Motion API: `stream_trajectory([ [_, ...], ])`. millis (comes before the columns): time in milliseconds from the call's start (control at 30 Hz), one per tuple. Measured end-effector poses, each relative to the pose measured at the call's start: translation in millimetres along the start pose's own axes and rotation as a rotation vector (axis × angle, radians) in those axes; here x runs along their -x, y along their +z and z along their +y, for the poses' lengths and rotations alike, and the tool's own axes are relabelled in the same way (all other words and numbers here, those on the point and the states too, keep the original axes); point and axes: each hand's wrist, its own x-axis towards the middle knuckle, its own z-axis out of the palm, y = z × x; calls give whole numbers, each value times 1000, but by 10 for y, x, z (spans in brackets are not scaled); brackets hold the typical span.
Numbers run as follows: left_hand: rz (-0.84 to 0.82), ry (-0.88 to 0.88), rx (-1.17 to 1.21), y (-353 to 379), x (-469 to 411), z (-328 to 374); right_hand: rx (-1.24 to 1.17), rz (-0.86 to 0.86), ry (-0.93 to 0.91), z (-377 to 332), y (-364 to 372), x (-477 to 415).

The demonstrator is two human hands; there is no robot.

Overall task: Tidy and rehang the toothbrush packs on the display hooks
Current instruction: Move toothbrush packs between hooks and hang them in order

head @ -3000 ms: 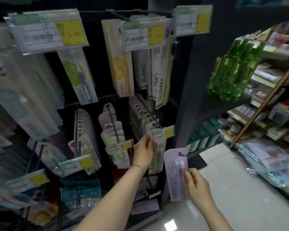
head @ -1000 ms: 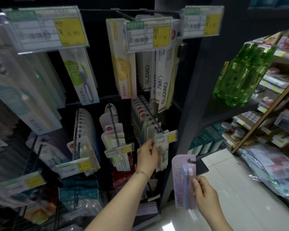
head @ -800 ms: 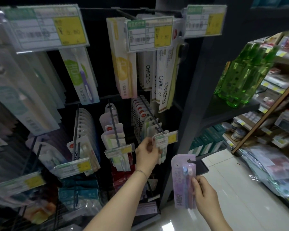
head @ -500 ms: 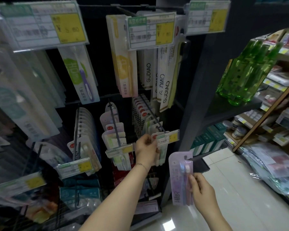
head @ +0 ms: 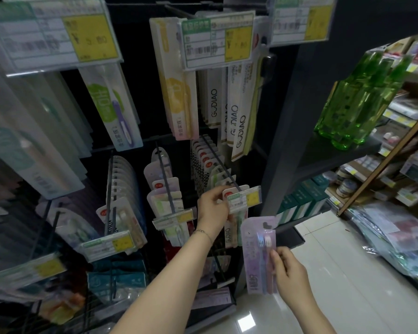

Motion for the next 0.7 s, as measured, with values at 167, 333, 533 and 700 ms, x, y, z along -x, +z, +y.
stream_trajectory([
  [167,2,12,-25,7,-15,16,19,14,-9,-6,30,-30],
  [333,-71,15,-70,-23,-79,53,13,4,0,-26,32,-38],
  [533,-68,-3,-40,14,-74,48,5,3,-6,-71,34,-30],
  [700,-22,-11,49,23,-69,29,-2,-6,5,-94,6,-40],
])
